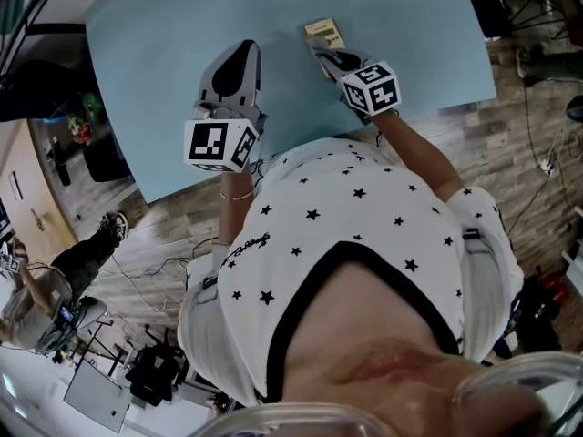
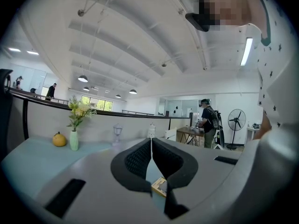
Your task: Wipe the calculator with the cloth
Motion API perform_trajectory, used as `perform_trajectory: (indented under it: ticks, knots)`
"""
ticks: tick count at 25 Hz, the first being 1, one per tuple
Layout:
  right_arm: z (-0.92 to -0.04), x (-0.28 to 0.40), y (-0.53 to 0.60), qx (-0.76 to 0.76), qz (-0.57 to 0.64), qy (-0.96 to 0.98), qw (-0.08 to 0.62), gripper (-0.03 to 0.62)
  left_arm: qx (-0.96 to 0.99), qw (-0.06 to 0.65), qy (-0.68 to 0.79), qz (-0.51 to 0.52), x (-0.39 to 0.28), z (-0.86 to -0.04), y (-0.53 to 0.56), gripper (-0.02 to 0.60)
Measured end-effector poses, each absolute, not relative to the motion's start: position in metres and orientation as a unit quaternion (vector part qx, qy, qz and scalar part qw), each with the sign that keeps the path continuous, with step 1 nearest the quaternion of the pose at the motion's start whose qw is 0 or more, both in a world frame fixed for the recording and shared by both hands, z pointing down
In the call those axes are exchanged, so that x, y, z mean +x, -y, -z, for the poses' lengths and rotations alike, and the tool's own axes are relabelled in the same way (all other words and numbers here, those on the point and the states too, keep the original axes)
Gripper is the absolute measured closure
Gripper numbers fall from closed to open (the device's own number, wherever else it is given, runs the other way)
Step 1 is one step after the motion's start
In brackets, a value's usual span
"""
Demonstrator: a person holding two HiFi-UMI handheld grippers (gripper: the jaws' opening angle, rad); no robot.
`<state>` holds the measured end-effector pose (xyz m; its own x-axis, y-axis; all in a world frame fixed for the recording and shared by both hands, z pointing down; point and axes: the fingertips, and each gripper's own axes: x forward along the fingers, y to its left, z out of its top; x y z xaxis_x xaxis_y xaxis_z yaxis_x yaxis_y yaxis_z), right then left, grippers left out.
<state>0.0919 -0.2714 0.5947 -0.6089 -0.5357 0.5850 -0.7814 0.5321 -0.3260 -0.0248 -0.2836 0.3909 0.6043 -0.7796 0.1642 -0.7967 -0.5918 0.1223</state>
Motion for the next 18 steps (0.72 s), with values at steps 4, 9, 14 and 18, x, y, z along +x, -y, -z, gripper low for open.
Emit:
perform_trajectory:
  ticks: [4,9,14,18]
  knots:
    - [-0.605,0.082,0.252,0.370,-0.301,0.850,0.223,0.549,0.893,0.093,0.437,-0.048,-0.021,-0.393,0.284,0.549]
    - [-0.612,0.079,0.247,0.369,-0.304,0.847,0.230,0.549,0.896,0.095,0.432,-0.049,-0.019,-0.393,0.284,0.549]
    - [-0.611,0.089,0.252,0.387,-0.307,0.841,0.222,0.549,0.899,0.095,0.425,-0.050,-0.014,-0.393,0.284,0.549]
    - [-0.613,0.104,0.257,0.409,-0.313,0.830,0.214,0.549,0.901,0.096,0.419,-0.051,-0.009,-0.395,0.283,0.549]
